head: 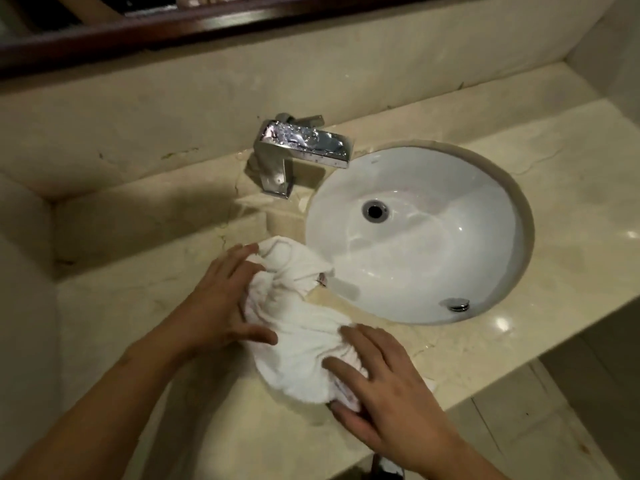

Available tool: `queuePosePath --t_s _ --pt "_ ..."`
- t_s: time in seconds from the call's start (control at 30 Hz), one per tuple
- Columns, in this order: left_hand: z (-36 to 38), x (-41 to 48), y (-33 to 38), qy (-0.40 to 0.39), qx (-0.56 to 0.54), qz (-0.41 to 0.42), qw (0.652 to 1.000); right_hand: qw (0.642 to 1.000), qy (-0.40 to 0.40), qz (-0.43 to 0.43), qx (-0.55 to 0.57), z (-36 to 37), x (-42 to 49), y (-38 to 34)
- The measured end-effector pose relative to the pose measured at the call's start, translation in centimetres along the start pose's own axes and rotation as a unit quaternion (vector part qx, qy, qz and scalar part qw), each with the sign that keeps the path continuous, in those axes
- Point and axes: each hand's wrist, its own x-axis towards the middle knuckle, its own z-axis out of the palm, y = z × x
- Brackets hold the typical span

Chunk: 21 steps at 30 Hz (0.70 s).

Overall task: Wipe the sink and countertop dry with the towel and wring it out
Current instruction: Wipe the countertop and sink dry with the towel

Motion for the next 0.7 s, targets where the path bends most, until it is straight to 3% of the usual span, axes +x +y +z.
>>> queuePosePath --t_s 0.1,0.2,0.37,0.53,0.7 --pt "-0.1 0.2 0.1 -0.004 0.048 0.005 0.999 0.999 -0.019 0.029 -0.033 0.6 0.2 -0.5" --pt "0.6 0.6 0.6 0.041 0.109 -0.016 0.993 0.997 -0.029 -0.004 -0.065 0.7 1.3 0.5" --pt "1.1 1.6 2.8 0.090 0.042 -0.011 0.995 0.996 -0.022 -0.077 -0.047 -1.7 2.6 5.2" --pt "4.5 7.4 10.3 0.170 -0.048 -0.035 0.984 0.995 -0.001 -0.054 -0.080 -8.9 2.9 15.3" --pt "5.7 22.0 21.5 0.208 -0.039 -0.003 0.977 0.990 0.007 0.016 -0.140 -17.8 3.4 29.0"
